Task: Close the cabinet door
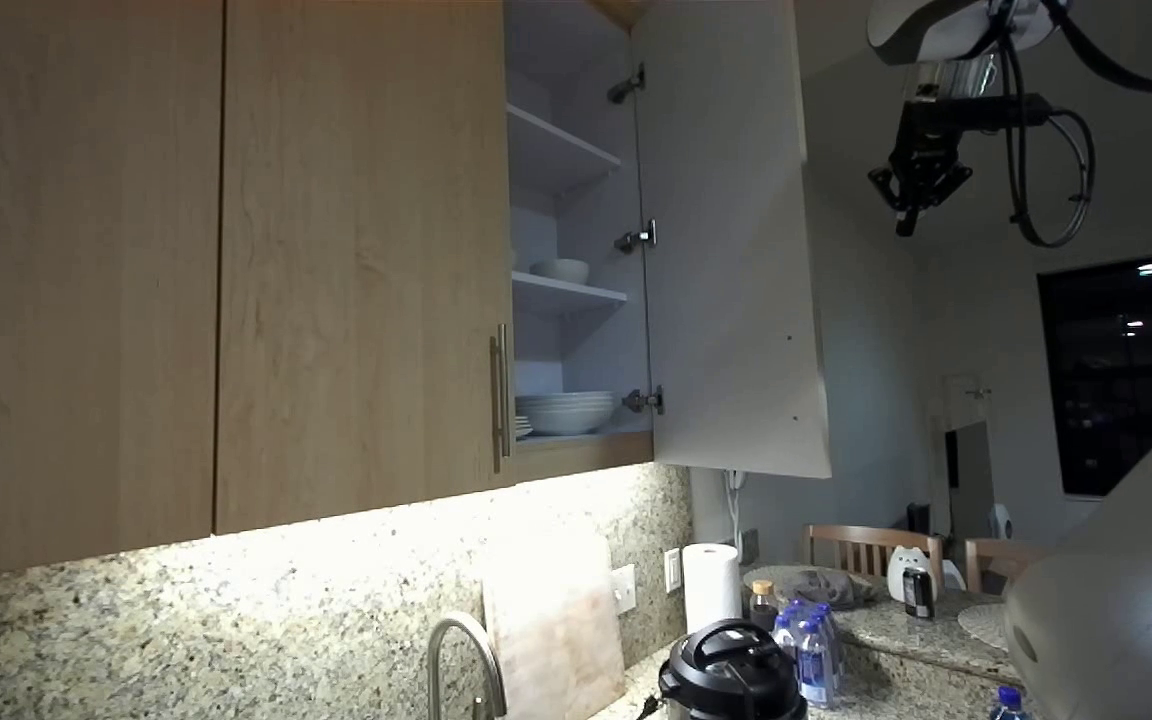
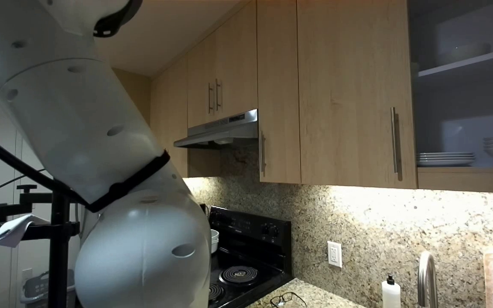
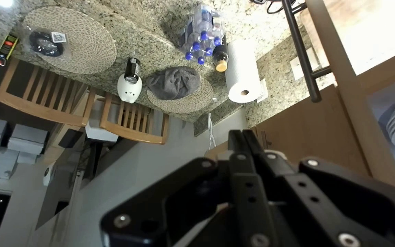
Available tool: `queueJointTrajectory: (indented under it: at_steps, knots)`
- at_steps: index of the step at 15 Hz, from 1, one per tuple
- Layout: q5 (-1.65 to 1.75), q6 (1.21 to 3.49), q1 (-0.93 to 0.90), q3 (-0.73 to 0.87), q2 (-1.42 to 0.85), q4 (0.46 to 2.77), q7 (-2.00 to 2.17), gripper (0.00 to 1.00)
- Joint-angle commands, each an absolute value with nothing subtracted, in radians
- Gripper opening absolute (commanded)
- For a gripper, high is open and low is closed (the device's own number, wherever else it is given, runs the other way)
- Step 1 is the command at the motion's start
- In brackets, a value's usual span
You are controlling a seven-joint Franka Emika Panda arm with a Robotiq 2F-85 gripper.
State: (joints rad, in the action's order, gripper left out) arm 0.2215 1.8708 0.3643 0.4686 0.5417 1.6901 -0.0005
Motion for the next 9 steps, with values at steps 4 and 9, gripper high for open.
queueJointTrajectory:
  at_steps: [4, 9]
  knots:
    - [0.209, 1.829, 0.364, 0.467, 0.478, 1.609, -0.018, 0.05]
    - [0.208, 1.826, 0.364, 0.471, 0.471, 1.600, -0.019, 0.05]
